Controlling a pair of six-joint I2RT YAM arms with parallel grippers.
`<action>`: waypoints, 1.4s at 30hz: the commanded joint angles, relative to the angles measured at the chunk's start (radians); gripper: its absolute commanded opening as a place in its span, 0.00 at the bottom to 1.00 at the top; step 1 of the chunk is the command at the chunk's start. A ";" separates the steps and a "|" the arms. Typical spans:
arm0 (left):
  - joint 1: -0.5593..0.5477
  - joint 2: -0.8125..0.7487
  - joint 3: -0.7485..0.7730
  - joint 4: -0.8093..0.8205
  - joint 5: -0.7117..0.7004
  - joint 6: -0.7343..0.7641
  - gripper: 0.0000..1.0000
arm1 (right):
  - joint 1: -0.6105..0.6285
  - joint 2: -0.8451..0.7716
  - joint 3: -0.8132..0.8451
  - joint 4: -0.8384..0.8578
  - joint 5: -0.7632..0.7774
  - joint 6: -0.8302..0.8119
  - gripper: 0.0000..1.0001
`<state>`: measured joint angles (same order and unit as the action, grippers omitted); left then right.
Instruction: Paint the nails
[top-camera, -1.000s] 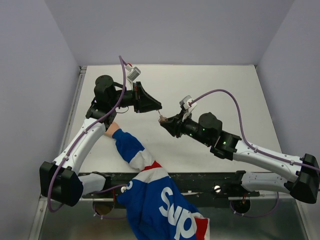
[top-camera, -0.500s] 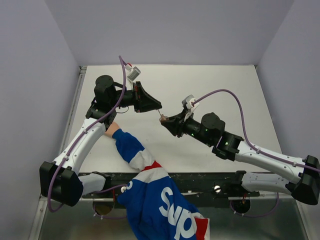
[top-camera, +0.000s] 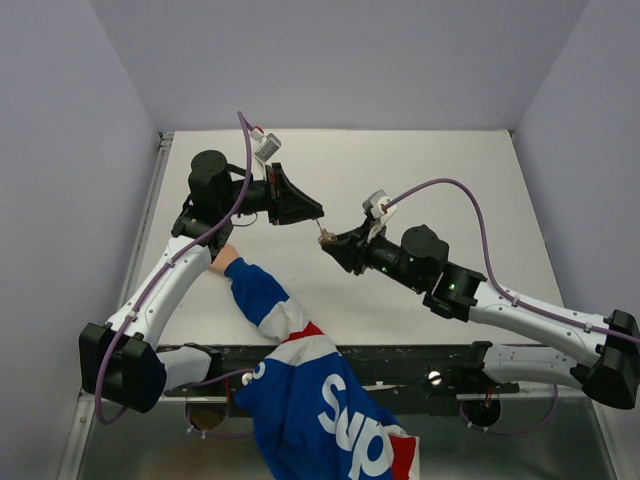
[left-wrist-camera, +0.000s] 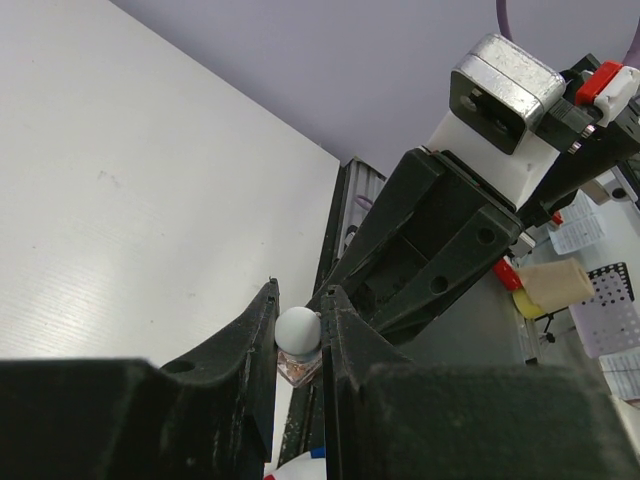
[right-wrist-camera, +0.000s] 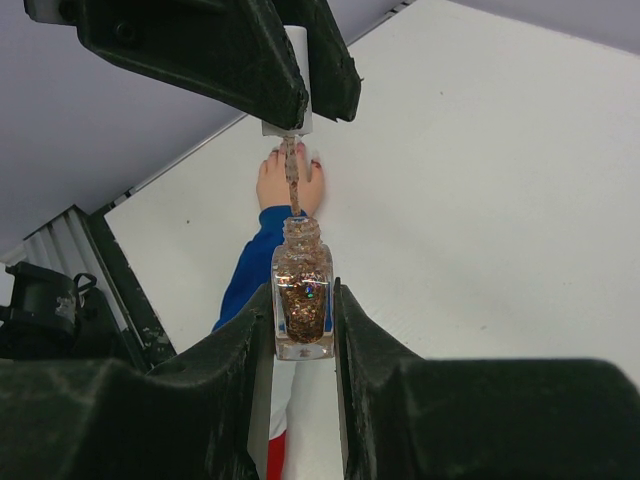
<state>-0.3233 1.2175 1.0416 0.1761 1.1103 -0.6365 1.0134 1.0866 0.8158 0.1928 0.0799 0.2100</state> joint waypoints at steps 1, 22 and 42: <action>-0.013 -0.001 0.009 0.023 -0.006 -0.009 0.00 | 0.008 0.007 0.003 0.030 -0.005 0.005 0.01; -0.072 0.039 0.005 0.014 -0.010 0.003 0.00 | 0.007 -0.030 -0.003 0.027 0.052 0.005 0.01; -0.095 0.017 -0.003 -0.021 -0.069 0.055 0.00 | 0.005 -0.080 -0.029 0.056 0.081 0.022 0.01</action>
<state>-0.4084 1.2564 1.0412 0.1825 1.0626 -0.6147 1.0138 1.0370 0.7860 0.1814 0.1307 0.2192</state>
